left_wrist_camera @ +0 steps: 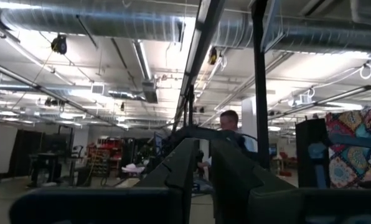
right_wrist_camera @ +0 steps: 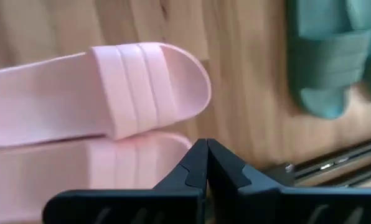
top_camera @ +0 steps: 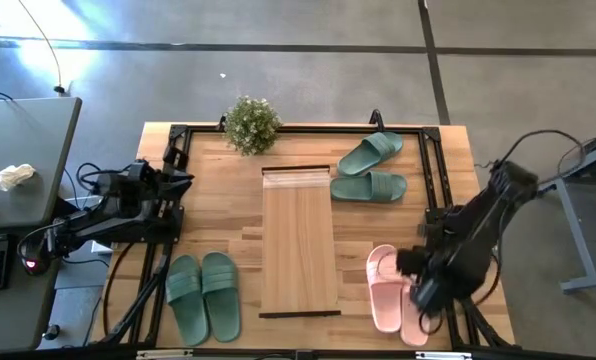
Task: Pick and place slides into the shelf
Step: Put the left pink slide under the shelf
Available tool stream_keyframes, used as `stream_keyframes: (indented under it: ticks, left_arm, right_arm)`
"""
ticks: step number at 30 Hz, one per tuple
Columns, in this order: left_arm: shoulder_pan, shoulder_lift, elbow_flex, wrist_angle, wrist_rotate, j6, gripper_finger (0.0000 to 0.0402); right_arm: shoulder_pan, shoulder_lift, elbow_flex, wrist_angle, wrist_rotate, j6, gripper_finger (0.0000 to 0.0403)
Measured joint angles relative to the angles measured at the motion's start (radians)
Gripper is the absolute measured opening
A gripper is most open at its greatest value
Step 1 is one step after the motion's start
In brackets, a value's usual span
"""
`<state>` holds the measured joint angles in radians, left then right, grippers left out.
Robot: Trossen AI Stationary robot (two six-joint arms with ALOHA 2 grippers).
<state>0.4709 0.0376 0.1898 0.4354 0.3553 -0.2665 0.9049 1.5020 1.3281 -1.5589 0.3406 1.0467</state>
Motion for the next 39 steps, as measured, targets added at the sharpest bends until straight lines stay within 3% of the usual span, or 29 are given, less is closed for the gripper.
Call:
stream_keyframes:
  ticks: [7, 12, 21, 27, 32, 39]
  left_arm:
    - [0.0, 0.0, 0.0, -0.023, -0.001, 0.0, 0.0046]
    - [0.0, 0.0, 0.0, -0.035, -0.002, -0.001, 0.0046]
    - [0.0, 0.0, 0.0, -0.075, -0.002, -0.003, 0.0046]
    - [0.0, 0.0, 0.0, -0.098, -0.002, -0.004, 0.0046]
    - [0.0, 0.0, 0.0, -0.11, 0.0, -0.004, 0.0046]
    - [0.0, 0.0, 0.0, -0.139, 0.0, -0.003, 0.0046]
  right_arm:
    - [0.057, 0.237, -0.001, 0.007, 0.011, 0.023, 0.0]
    - [0.097, 0.304, -0.002, 0.133, -0.009, 0.085, 0.0006]
    - [0.152, 0.304, -0.002, 0.221, 0.061, 0.151, 0.0103]
    - [0.152, 0.307, -0.002, 0.273, 0.096, -0.02, 0.0155]
    - [0.131, 0.344, -0.001, 0.272, 0.161, -0.134, 0.0161]
    - [0.087, 0.428, -0.001, 0.249, 0.163, -0.202, 0.0161]
